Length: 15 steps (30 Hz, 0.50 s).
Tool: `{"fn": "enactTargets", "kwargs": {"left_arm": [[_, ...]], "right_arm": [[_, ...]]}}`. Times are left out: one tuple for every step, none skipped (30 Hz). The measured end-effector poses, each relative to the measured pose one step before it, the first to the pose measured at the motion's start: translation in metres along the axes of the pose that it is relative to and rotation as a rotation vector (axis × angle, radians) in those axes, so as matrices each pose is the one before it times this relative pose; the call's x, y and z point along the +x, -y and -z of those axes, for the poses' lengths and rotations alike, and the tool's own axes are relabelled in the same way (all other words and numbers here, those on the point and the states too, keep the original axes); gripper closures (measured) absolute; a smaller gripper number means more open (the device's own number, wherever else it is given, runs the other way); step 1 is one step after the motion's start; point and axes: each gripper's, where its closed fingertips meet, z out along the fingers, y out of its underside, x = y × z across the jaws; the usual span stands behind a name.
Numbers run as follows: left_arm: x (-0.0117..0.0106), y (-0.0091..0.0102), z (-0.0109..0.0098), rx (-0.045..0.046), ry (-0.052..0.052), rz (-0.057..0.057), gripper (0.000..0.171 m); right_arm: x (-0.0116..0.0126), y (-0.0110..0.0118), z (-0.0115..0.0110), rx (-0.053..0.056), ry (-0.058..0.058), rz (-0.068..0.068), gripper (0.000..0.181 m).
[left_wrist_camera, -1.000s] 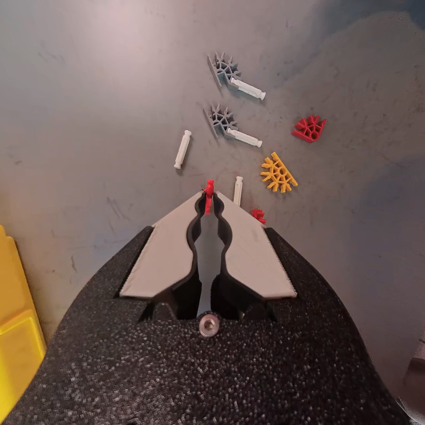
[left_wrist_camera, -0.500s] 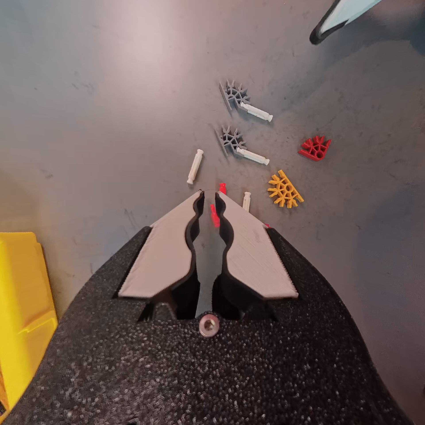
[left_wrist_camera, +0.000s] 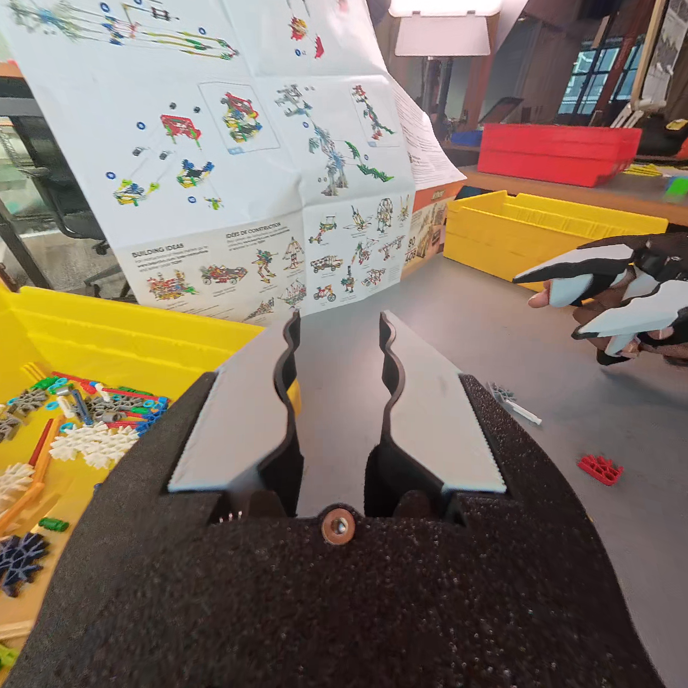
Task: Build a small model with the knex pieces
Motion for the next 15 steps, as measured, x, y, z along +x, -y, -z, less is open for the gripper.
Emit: {"fn": "enactTargets", "kwargs": {"left_arm": [[-0.00423, -0.00115, 0.00261, 0.01927, 0.0193, 0.0023, 0.129], [-0.00317, -0.00078, 0.00168, 0.01744, 0.0159, 0.0049, 0.129], [-0.00187, 0.00026, 0.0008, 0.01644, 0.0087, 0.0065, 0.129], [-0.00052, 0.00061, 0.00002, 0.01143, 0.0016, 0.0061, 0.129], [-0.00017, -0.00008, -0.00049, 0.00353, -0.0008, 0.0047, 0.129], [0.0002, -0.001, -0.00059, -0.0008, -0.0027, 0.0024, 0.129], [0.00066, -0.0014, -0.00047, -0.00152, -0.0058, 0.0011, 0.129], [0.00022, -0.00152, -0.00022, -0.00244, -0.0043, 0.0016, 0.129], [-0.00021, -0.0014, -0.00025, -0.00386, -0.0028, 0.0018, 0.13], [-0.00055, -0.00135, -0.00021, -0.00576, -0.0021, 0.003, 0.13], [-0.00052, -0.00069, -0.00017, -0.00323, -0.0024, 0.0033, 0.13], [-0.00028, -0.00032, -0.00003, 0.00023, -0.0034, 0.003, 0.131], [-0.00014, -0.00065, -0.00021, -0.00076, -0.0035, 0.0033, 0.131], [-0.00046, -0.0015, -0.00021, -0.00401, -0.0007, 0.0042, 0.131], [-0.00031, -0.00204, -0.00044, -0.00582, -0.001, 0.0047, 0.131]], "right_arm": [[0.0012, 0.0011, 0.00053, 0.0067, -0.0076, 0.0049, 0.112], [0.00165, 0.00059, 0.00049, 0.0059, -0.0095, 0.0055, 0.112], [0.00222, 0.00045, 0.00041, 0.0064, -0.0131, 0.0055, 0.112], [0.00212, 0.00008, 0.00027, 0.0058, -0.0121, 0.0038, 0.112], [0.00263, -0.00005, 0.00029, 0.0055, -0.0135, 0.0011, 0.112], [0.00274, 0.00009, 0.00033, 0.0069, -0.014, -0.0017, 0.112], [0.00262, -0.00022, 0.00027, 0.0063, -0.0125, -0.0044, 0.112], [0.0025, -0.00062, 0.00013, 0.0041, -0.0108, -0.0061, 0.112], [0.0025, -0.00103, 0.00018, 0.0025, -0.0103, -0.0062, 0.112], [0.0023, -0.0007, 0.00012, 0.002, -0.0081, -0.0066, 0.112], [0.0016, 0.00074, 0.00042, 0.0046, -0.0037, -0.0071, 0.112], [0.00231, 0.00098, 0.0008, 0.0082, -0.0103, -0.0021, 0.113], [0.00205, 0.00066, 0.00072, 0.0064, -0.0095, -0.0035, 0.113], [0.00147, 0.00049, 0.00052, 0.0043, -0.0055, -0.0055, 0.113], [0.00133, 0.00053, 0.00045, 0.0035, -0.0058, -0.0047, 0.113]]}}
